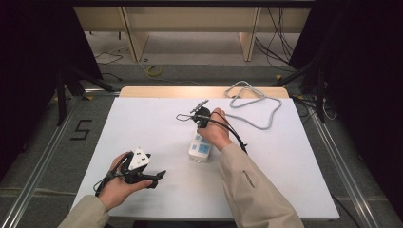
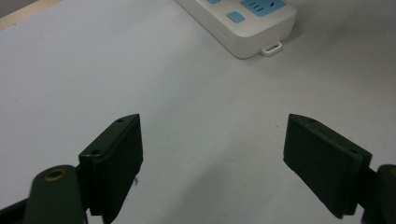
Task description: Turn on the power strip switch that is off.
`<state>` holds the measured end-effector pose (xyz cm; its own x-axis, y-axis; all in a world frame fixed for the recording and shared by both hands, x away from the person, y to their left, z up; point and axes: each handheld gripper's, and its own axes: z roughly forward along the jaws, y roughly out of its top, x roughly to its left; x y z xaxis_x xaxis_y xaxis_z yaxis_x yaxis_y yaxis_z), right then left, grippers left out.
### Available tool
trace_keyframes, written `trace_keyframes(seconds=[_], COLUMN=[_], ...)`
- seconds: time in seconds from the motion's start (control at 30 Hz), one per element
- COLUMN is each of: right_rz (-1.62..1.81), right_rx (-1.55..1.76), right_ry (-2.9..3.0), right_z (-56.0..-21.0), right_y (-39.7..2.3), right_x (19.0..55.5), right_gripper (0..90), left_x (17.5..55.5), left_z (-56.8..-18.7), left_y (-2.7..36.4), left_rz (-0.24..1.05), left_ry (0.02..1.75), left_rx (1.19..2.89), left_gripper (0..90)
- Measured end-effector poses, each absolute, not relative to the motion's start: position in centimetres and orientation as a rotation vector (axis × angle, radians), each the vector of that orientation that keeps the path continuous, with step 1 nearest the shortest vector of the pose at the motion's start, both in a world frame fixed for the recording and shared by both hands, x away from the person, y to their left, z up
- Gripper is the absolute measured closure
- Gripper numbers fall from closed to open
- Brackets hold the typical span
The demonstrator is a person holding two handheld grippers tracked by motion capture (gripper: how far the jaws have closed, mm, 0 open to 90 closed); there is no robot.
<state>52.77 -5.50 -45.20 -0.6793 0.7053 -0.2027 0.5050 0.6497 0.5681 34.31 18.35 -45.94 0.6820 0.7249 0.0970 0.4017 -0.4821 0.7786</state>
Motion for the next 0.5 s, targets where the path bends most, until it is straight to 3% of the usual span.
trace_keyframes(seconds=[0.5], right_rz=[0.734], right_rx=[1.001], right_ry=[2.47], right_z=[-45.02], right_y=[-6.09], right_x=[53.14], right_gripper=[90.0], left_x=[34.44], left_z=[-45.96], left_y=[18.5], left_rz=[0.54], left_ry=[0.867], left_rx=[2.125], left_gripper=[19.5])
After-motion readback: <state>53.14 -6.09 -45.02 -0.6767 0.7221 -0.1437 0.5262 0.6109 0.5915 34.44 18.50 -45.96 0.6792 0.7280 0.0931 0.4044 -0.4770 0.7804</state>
